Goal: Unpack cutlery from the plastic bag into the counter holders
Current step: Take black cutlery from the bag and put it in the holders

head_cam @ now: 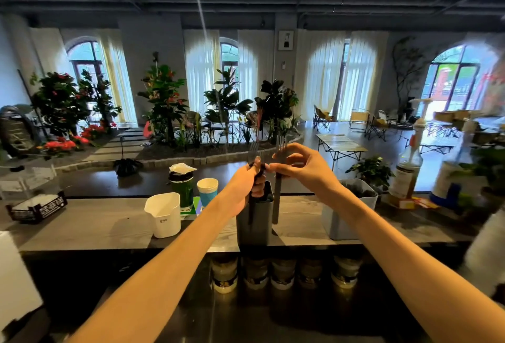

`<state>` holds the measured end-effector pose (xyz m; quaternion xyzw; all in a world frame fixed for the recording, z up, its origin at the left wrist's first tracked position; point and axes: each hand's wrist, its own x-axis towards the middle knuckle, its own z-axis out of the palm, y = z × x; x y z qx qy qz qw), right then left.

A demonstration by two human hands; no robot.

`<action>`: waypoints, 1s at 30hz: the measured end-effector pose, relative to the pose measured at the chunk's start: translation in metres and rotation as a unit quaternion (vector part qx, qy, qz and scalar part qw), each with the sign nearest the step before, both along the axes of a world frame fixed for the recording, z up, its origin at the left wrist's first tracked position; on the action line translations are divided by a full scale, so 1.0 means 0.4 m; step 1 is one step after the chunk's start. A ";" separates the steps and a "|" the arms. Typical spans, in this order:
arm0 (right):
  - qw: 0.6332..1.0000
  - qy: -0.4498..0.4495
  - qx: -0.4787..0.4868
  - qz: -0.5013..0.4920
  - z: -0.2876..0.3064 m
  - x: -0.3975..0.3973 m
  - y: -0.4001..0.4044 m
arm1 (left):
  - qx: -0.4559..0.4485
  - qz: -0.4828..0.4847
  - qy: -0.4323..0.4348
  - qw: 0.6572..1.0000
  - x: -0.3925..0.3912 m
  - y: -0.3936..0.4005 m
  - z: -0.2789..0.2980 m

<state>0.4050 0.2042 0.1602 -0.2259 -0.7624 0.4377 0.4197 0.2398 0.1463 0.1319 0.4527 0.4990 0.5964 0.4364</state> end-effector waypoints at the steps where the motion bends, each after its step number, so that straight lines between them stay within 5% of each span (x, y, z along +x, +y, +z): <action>1: 1.000 0.004 0.004 -0.013 0.001 0.009 -0.004 | -0.013 -0.003 0.012 1.000 0.019 -0.006 0.004; 5: 0.997 -0.022 0.054 -0.056 0.001 0.053 -0.011 | -0.028 -0.023 0.051 0.998 0.086 -0.024 0.009; 12: 0.992 -0.043 0.082 -0.090 0.024 0.148 0.000 | 0.006 -0.145 -0.010 0.989 0.172 -0.019 0.018; 18: 0.983 -0.133 0.114 -0.048 0.079 0.241 0.014 | -0.007 -0.194 0.008 0.981 0.246 0.019 0.026; 30: 0.965 -0.163 0.158 -0.131 0.112 0.417 0.139 | -0.021 -0.137 0.003 0.990 0.444 0.262 0.056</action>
